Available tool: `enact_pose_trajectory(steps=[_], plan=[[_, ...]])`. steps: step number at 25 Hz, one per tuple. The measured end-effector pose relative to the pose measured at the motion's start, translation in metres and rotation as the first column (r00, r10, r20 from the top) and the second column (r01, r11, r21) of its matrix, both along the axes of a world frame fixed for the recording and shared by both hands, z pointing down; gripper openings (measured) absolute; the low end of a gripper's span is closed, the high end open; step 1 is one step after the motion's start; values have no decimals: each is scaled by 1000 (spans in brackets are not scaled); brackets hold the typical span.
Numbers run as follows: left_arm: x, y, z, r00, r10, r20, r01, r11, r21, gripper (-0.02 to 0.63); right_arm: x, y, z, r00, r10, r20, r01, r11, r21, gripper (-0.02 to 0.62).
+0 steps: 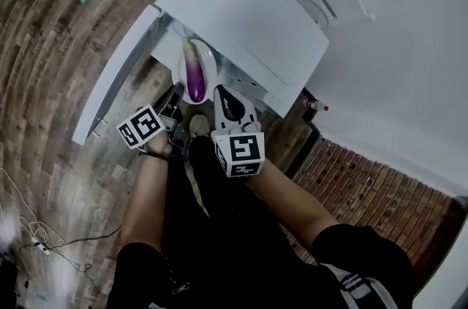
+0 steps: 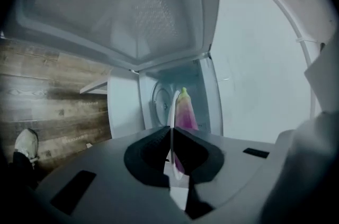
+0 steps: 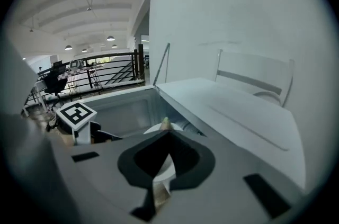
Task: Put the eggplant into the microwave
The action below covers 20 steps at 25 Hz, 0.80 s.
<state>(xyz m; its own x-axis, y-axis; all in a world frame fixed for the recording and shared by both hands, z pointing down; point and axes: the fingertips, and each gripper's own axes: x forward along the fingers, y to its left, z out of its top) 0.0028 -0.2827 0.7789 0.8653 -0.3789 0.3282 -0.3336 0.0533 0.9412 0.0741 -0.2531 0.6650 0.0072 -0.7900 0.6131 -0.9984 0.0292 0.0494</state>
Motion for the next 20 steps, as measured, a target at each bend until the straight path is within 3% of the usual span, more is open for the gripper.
enact_pose_trajectory(steps=[8,15,20], plan=[[41,-40,54,999,47,19,-49,996,69,17,-8,-15,51,999,-50,17,50,998,-23,5],[68,-70,71,1000,17,7,-18,996,93,17,12,-9,62,999,-21,27,22,999,-41,5],[93,-81,79,999,45,13,-46,993,110,17,20,-4,68,999,-7,31,8,999,-49,5]])
